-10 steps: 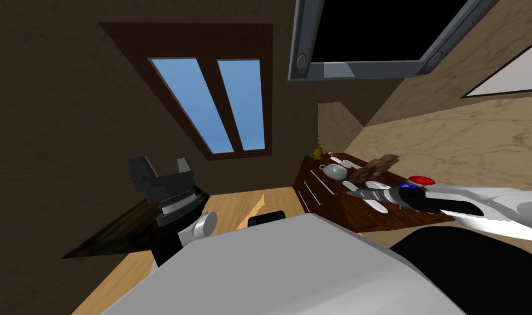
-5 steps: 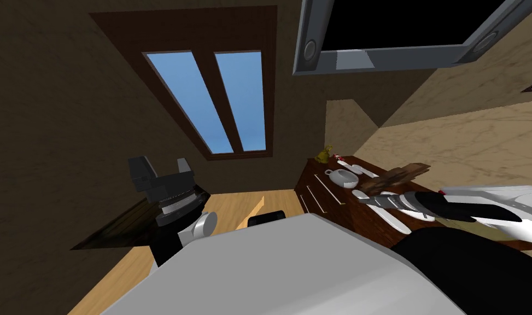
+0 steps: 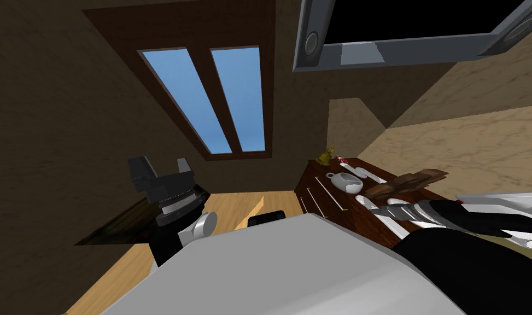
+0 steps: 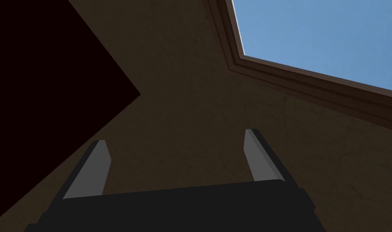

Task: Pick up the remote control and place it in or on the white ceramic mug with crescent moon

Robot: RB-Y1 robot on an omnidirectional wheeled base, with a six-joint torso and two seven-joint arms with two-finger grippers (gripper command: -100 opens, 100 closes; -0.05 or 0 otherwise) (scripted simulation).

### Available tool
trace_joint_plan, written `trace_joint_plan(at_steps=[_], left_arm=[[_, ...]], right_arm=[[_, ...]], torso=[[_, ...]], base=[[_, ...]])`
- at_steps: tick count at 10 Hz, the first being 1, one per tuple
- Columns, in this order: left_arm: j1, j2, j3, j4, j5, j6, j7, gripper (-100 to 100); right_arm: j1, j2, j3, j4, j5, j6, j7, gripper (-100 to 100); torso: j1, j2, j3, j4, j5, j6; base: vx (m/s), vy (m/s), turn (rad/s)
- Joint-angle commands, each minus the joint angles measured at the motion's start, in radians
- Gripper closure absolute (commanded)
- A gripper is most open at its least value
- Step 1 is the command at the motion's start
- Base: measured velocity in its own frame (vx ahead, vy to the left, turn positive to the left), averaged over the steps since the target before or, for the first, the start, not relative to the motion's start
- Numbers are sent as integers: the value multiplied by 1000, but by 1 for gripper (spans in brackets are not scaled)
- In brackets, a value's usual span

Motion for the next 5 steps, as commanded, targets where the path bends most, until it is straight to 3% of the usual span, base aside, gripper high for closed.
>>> trace_joint_plan(at_steps=[1,2,3,5], left_arm=[[0,0,0,0,0,0,0,0],[0,0,0,0,0,0,0,0],[0,0,0,0,0,0,0,0],[0,0,0,0,0,0,0,0]], right_arm=[[0,0,0,0,0,0,0,-100],[4,-1,0,-3,-4,2,4,0],[1,17,7,4,-2,12,-10,-100],[-3,54,21,18,-1,33,-39,-100]], torso=[[0,0,0,0,0,0],[2,1,0,0,0,0],[3,1,1,0,1,0],[2,7,4,1,1,-1]], base=[[13,-24,8],[0,0,0],[-42,-9,236],[-119,-18,335]])
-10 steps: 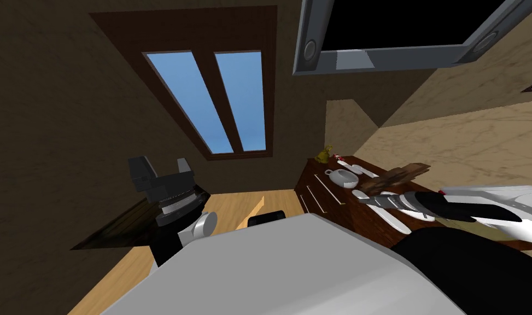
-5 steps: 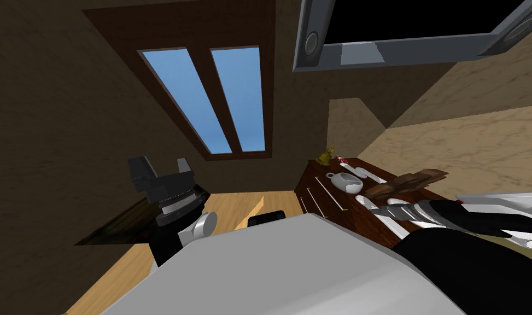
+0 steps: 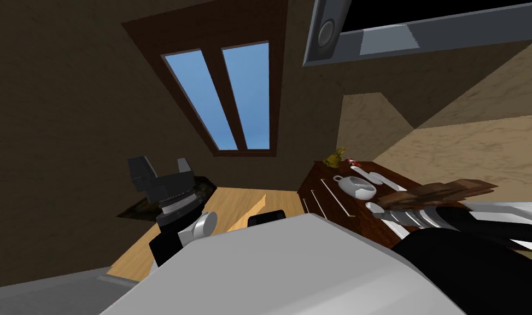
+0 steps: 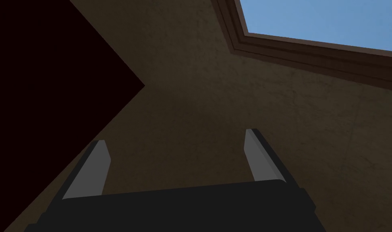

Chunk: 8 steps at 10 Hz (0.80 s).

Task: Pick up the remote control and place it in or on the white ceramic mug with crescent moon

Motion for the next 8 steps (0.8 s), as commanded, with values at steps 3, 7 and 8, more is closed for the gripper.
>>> trace_joint_plan(at_steps=[3,7,8], left_arm=[[0,0,0,0,0,0,0,0],[0,0,0,0,0,0,0,0],[0,0,0,0,0,0,0,0]], right_arm=[[-29,42,24,15,27,25,-46,-100],[-31,43,24,16,28,28,-53,100],[-31,43,25,16,29,28,-52,100]], torso=[[0,1,1,0,0,0],[0,-6,-4,-2,0,1],[0,-7,-4,-2,0,1]], base=[[-108,-11,216],[-2,-1,-4],[0,0,0]])
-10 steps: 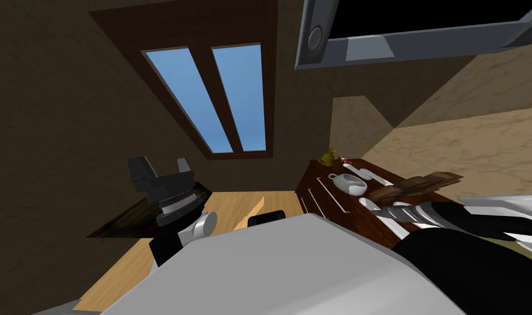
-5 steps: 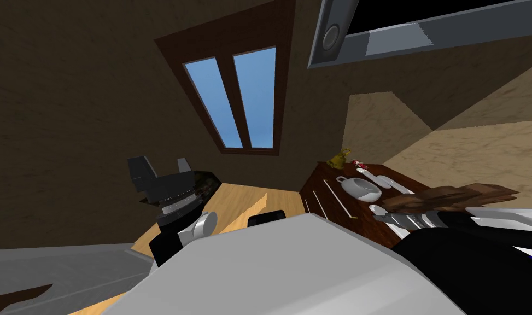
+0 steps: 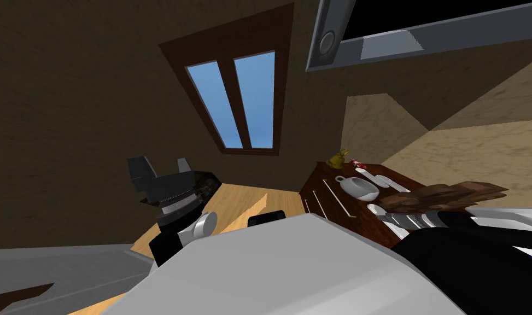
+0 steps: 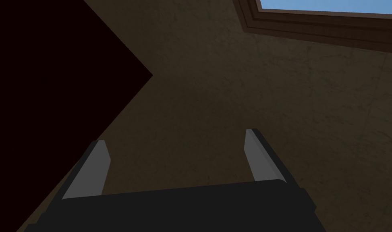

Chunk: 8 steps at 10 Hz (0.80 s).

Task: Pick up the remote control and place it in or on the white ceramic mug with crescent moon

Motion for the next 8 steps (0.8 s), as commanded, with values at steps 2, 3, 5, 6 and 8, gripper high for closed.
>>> trace_joint_plan(at_steps=[2,3,5,6,8], left_arm=[[0,0,0,0,0,0,0,0],[0,0,0,0,0,0,0,0],[0,0,0,0,0,0,0,0],[0,0,0,0,0,0,0,0],[0,0,0,0,0,0,0,0]], right_arm=[[17,-10,-9,0,-15,-12,20,100],[19,-29,-16,-6,-16,-22,34,100],[23,-66,-30,-20,-18,-43,62,100],[26,-84,-37,-26,-19,-53,76,100],[28,-76,-33,-15,-22,-56,70,0]], torso=[[0,0,0,0,0,0],[0,-2,-1,0,0,2],[2,-5,-3,-1,2,4],[3,-6,-3,-1,2,2],[2,-3,-2,-1,2,0]], base=[[26,0,-86],[95,12,-336],[129,18,-345],[119,29,-321],[30,11,-30]])
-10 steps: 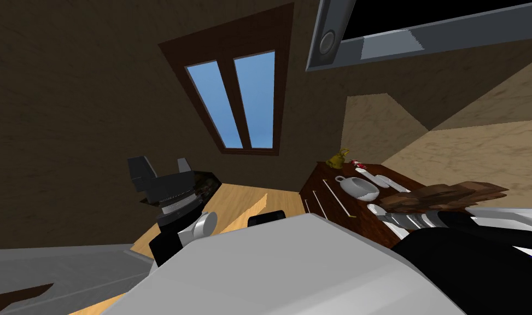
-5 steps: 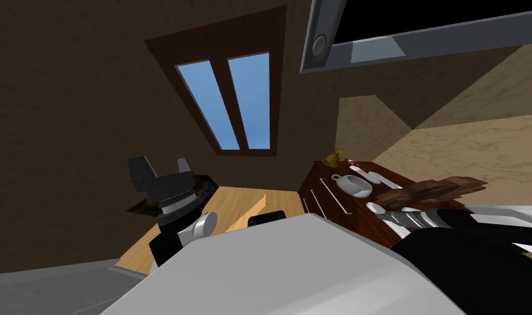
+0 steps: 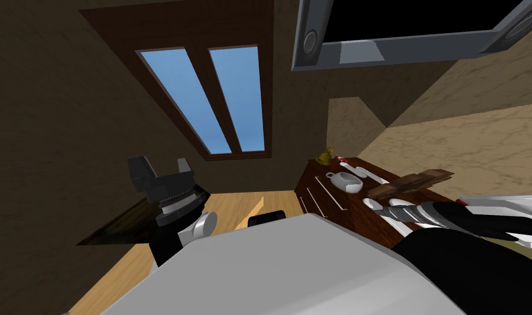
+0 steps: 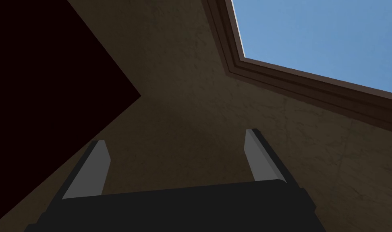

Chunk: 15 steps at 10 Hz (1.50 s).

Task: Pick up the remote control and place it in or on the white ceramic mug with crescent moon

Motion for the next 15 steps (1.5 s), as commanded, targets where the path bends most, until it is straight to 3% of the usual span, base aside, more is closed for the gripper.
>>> trace_joint_plan(at_steps=[1,2,4,6,8,13,15], left_arm=[[0,0,0,0,0,0,0,0],[0,0,0,0,0,0,0,0],[0,0,0,0,0,0,0,0],[0,0,0,0,0,0,0,0],[0,0,0,0,0,0,0,0],[0,0,0,0,0,0,0,0],[0,0,0,0,0,0,0,0]], right_arm=[[-9,-39,-10,21,-9,-1,-5,100],[-12,-61,-12,31,-16,-3,-11,100],[-12,-61,-12,31,-16,-3,-11,100],[-13,-105,-9,50,-33,-9,-27,100],[-13,-105,-9,50,-33,-9,-27,100],[2,-212,32,93,-93,-25,-89,100],[2,-212,32,93,-93,-25,-89,100]], torso=[[0,0,0,0,0,0],[3,0,0,0,2,-2],[7,0,0,0,3,-1],[5,1,1,1,4,-1],[6,1,1,1,4,-2],[11,0,1,2,10,-3],[12,1,2,3,12,-2]], base=[[7,65,-1],[8,95,17],[8,55,0],[3,51,-7],[0,26,4],[-5,47,-7],[-2,20,-10]])
